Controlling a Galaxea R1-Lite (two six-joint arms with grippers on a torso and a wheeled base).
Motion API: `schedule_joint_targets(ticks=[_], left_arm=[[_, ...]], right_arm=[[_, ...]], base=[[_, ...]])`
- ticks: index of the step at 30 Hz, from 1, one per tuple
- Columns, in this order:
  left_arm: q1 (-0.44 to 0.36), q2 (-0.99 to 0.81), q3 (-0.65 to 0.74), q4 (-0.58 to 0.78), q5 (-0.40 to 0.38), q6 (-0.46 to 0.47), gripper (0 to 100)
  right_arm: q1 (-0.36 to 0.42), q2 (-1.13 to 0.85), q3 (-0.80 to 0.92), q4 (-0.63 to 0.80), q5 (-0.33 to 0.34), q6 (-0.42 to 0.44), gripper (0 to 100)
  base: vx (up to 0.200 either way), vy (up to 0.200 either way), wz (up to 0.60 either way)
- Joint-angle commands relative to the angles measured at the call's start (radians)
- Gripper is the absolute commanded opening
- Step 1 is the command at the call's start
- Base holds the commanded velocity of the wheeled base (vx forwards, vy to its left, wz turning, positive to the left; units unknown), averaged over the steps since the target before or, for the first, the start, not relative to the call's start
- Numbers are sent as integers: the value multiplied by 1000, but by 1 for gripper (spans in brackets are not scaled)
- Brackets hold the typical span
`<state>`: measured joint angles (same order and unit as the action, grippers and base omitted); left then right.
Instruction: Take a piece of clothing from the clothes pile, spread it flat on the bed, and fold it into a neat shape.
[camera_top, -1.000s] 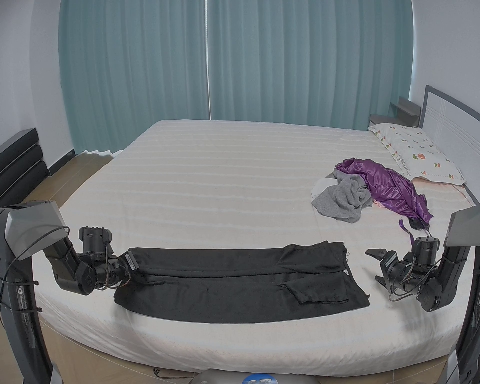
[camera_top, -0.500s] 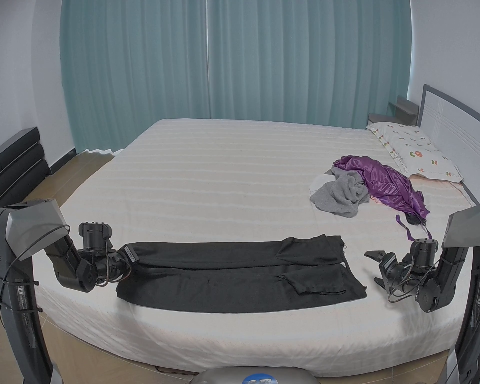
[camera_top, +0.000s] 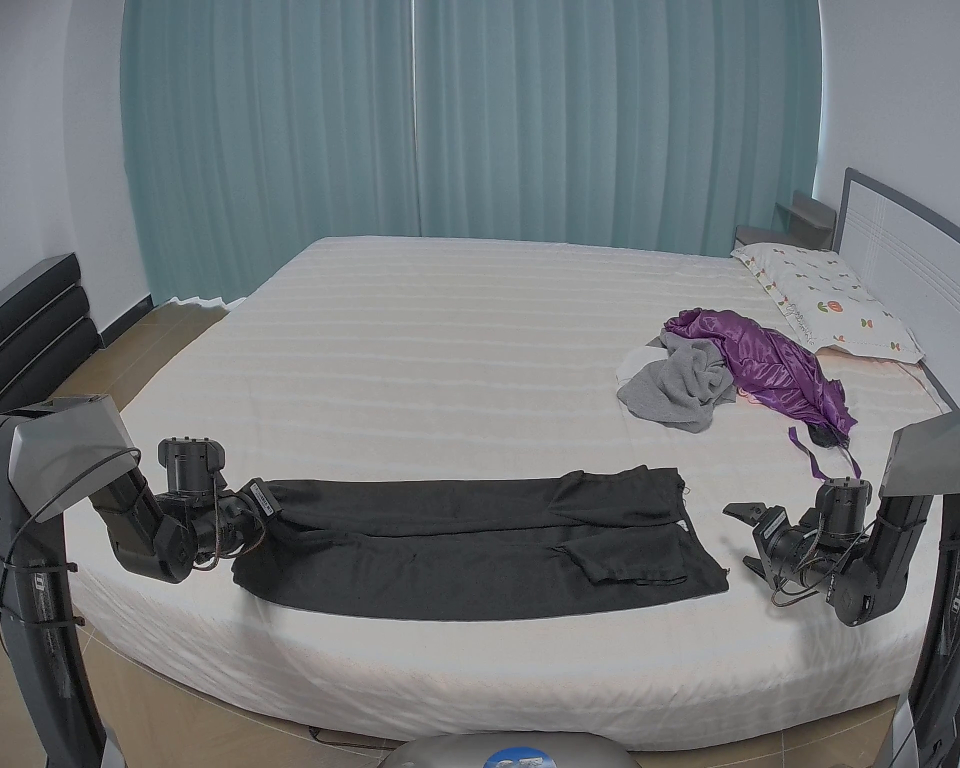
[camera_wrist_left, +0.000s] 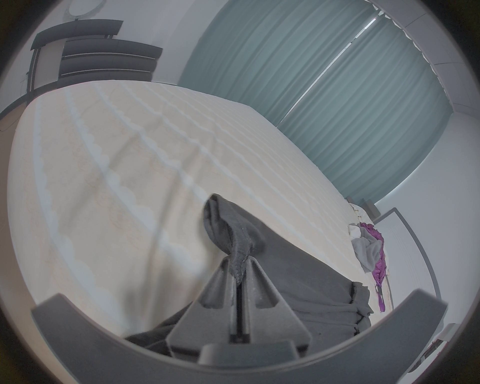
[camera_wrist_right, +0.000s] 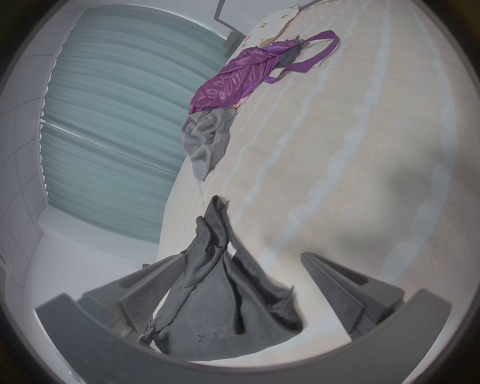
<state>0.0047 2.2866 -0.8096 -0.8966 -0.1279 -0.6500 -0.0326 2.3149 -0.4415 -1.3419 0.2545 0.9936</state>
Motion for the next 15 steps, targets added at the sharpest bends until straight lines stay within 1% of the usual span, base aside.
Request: schedule_joint_targets(ticks=[1,3,9,15], left_arm=[[-14,-24,6,-1,7,-5,0],[-20,-45,6,1,22,-16,0],[-55,-88,4,13,30,-40,0],[-138,-108,-25,28,105,-42,0]], right_arm=[[0,3,1,0,0,0,100],[0,3,1,0,0,0,100],[0,3,1,0,0,0,100],[2,3,3,0,0,0,100]], base=[[0,-200,0],[0,-200,0],[0,-200,0],[0,-200,0]])
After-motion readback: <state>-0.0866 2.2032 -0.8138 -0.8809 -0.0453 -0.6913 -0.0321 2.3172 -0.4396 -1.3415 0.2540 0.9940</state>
